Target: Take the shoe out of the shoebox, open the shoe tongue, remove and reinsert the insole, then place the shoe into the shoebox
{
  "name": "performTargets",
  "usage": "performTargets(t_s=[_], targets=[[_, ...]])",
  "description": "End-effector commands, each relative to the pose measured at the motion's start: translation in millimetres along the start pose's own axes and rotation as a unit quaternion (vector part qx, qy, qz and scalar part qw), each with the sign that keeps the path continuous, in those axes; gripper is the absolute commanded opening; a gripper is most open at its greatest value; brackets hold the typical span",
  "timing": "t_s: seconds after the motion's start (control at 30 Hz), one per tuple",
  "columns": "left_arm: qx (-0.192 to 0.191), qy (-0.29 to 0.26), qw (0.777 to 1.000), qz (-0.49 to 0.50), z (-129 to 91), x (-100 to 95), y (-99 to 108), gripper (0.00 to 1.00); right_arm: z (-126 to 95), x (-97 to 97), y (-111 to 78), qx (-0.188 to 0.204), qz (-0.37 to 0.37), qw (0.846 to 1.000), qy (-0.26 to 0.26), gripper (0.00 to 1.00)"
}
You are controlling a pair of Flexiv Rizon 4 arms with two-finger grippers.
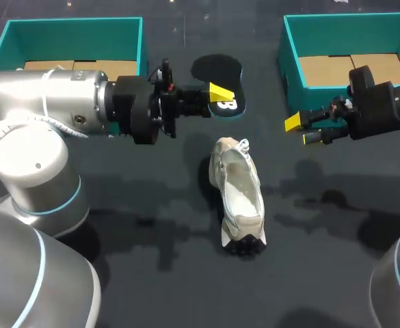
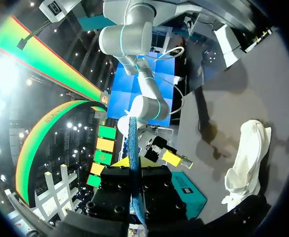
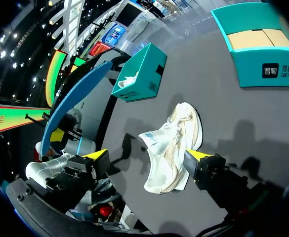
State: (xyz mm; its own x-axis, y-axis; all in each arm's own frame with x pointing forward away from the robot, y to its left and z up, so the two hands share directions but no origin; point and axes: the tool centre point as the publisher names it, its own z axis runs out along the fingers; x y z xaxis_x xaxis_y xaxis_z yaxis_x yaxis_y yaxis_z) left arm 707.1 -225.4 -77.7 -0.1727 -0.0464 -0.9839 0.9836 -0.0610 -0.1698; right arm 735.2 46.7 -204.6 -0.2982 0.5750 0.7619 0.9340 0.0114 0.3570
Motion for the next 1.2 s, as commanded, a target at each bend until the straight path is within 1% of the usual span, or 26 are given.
performTargets(t_s=[0.03, 0.17, 0.2, 0.23, 0.3, 0.33, 0.37, 0.4, 0.47, 0.5, 0.53, 0.73, 0.83, 1.2], targets=[[-0.003, -0.002, 1.000, 0.001, -0.9, 1.7, -3.3, 0.00, 2.2, 0.1, 0.9, 0.001, 0.000, 1.000, -0.001, 1.00], [-0.003, -0.002, 1.000, 0.001, -0.9, 1.7, -3.3, 0.00, 2.2, 0.1, 0.9, 0.001, 0.000, 1.000, -0.001, 1.00], [0.001, 0.003, 1.000, 0.023, 0.7, 3.9, -3.0, 0.00, 2.2, 0.1, 0.9, 0.001, 0.000, 1.000, -0.001, 1.00], [-0.012, 0.008, 0.998, 0.056, 1.6, 7.2, -2.5, 0.00, 2.2, 0.1, 0.9, 0.001, 0.000, 1.000, -0.001, 1.00], [-0.016, 0.003, 0.996, 0.090, 4.3, 13.2, -1.7, 0.00, 3.1, 3.4, 8.4, -0.005, 0.003, 1.000, 0.015, 1.00], [-0.027, 0.009, 0.993, 0.112, 5.8, 17.0, -0.9, 0.00, 3.9, 4.6, 11.5, -0.005, 0.004, 1.000, 0.017, 1.00], [-0.023, 0.007, 0.992, 0.123, 7.2, 20.3, -0.8, 0.00, 4.1, 5.9, 13.8, -0.005, 0.005, 1.000, 0.022, 1.00], [-0.031, 0.008, 0.990, 0.138, 8.4, 23.7, -0.3, 0.00, 4.0, 6.8, 16.4, -0.008, 0.007, 1.000, 0.026, 1.00], [-0.032, 0.005, 0.989, 0.145, 10.5, 29.8, 1.2, 0.00, 3.9, 8.7, 20.7, -0.010, 0.010, 0.999, 0.033, 1.00], [-0.040, 0.011, 0.987, 0.154, 11.4, 32.5, 2.4, 0.00, 3.2, 9.8, 22.4, -0.014, 0.012, 0.999, 0.040, 1.00], [-0.041, 0.014, 0.986, 0.160, 12.3, 35.3, 3.5, 0.00, 2.6, 10.8, 23.9, -0.015, 0.012, 0.999, 0.044, 1.00], [-0.057, 0.017, 0.982, 0.178, 14.7, 45.3, 8.9, 0.00, -1.5, 15.3, 30.5, -0.034, 0.017, 0.997, 0.073, 1.00], [-0.059, 0.016, 0.982, 0.179, 15.5, 46.8, 10.9, 0.00, -1.0, 16.2, 37.3, -0.041, 0.018, 0.995, 0.088, 1.00], [-0.059, 0.016, 0.982, 0.179, 15.5, 46.8, 10.9, 0.00, -1.0, 16.2, 37.3, -0.041, 0.018, 0.995, 0.088, 1.00]])
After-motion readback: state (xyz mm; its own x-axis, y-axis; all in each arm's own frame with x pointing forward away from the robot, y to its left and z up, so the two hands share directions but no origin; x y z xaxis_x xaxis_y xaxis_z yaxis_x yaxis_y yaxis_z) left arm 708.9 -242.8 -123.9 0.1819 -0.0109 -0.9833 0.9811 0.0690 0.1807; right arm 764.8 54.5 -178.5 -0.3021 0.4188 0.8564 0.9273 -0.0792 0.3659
